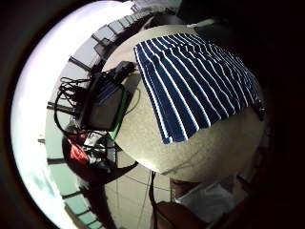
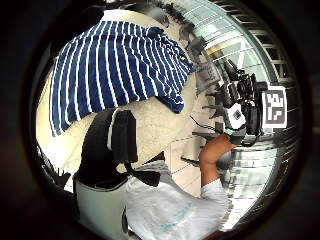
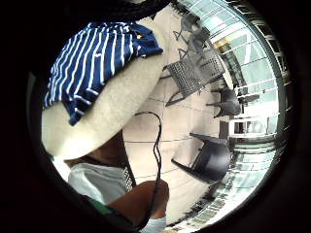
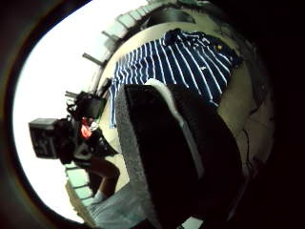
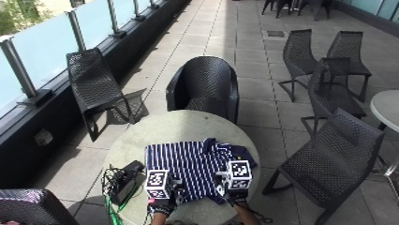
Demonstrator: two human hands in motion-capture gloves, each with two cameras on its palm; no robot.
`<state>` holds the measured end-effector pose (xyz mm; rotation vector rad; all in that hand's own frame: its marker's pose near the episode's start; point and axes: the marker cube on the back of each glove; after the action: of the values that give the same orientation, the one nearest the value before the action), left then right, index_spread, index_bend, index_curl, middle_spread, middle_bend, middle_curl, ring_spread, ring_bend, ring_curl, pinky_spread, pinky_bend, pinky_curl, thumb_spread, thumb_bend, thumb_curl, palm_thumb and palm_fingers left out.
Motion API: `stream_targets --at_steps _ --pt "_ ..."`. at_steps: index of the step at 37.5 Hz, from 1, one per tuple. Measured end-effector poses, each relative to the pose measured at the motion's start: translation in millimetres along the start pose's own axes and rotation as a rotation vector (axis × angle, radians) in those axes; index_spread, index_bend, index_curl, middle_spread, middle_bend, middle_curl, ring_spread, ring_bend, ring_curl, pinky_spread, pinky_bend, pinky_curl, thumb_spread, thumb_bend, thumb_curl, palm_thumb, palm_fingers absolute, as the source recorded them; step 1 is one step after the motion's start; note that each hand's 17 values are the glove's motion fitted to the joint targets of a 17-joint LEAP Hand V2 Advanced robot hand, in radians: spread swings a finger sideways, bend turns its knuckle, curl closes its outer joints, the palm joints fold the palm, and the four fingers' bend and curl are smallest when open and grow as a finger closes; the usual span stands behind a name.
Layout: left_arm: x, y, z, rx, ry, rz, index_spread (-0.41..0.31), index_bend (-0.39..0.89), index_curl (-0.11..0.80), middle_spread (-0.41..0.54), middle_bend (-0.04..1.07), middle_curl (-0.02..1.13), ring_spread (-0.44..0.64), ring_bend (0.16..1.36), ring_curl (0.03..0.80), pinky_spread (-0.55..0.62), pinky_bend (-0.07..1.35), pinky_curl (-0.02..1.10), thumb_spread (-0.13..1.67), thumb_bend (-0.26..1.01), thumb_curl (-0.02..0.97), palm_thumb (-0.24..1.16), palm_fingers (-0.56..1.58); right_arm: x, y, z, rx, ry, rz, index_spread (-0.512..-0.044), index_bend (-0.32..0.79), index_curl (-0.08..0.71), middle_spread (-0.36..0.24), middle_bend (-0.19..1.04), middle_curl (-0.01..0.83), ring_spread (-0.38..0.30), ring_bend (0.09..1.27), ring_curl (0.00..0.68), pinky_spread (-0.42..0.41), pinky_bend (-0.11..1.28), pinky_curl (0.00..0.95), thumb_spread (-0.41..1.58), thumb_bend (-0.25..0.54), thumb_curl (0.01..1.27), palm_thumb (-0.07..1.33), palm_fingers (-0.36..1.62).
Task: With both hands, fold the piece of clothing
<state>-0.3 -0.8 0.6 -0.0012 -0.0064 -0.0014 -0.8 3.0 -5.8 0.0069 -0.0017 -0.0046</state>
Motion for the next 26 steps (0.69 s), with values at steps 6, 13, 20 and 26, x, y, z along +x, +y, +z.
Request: stream_targets --at_steps 6,13,20,26 --pt "0.9 1.4 -0.1 -0.013 -0.003 0.011 -0.092 0.19 0.132 -0.014 0.17 0.12 0.17 0.43 0.150 0.30 0.40 0.12 0.75 0.17 0.107 0.30 0.44 0.0 3.6 -1.3 0.008 -0.010 -0.004 -0.295 0.19 0.131 -0.059 0.23 0.115 0.048 0.21 0.078 0.185 0.36 0.145 0.77 0.151 0.05 0.25 0.27" --pt "1.4 4.8 -6.6 -0.009 0.013 0.028 -0.104 0.18 0.195 -0.009 0.16 0.17 0.22 0.45 0.190 0.39 0.42 0.15 0.98 0.14 0.157 0.32 0.40 1.6 5.4 -7.7 0.002 0.026 -0.015 -0.358 0.17 0.186 -0.073 0.21 0.167 0.062 0.20 0.112 0.227 0.37 0.195 1.05 0.151 0.08 0.28 0.24" --pt "-7.1 3.8 -2.4 -0.012 -0.003 0.013 -0.109 0.18 0.242 -0.009 0.16 0.20 0.24 0.47 0.210 0.44 0.44 0.17 1.08 0.10 0.196 0.32 0.38 7.9 -0.3 -2.5 -0.009 0.060 -0.021 -0.375 0.16 0.218 -0.070 0.20 0.210 0.077 0.20 0.137 0.246 0.37 0.227 1.10 0.074 0.11 0.22 0.22" --pt "-19.7 -5.6 24.7 0.011 -0.050 -0.013 -0.112 0.16 0.268 -0.001 0.17 0.22 0.25 0.48 0.225 0.45 0.46 0.18 1.12 0.07 0.223 0.33 0.36 23.7 -12.1 37.8 -0.058 0.080 0.017 -0.382 0.16 0.237 -0.067 0.19 0.237 0.092 0.21 0.155 0.253 0.38 0.249 1.09 0.045 0.14 0.25 0.21"
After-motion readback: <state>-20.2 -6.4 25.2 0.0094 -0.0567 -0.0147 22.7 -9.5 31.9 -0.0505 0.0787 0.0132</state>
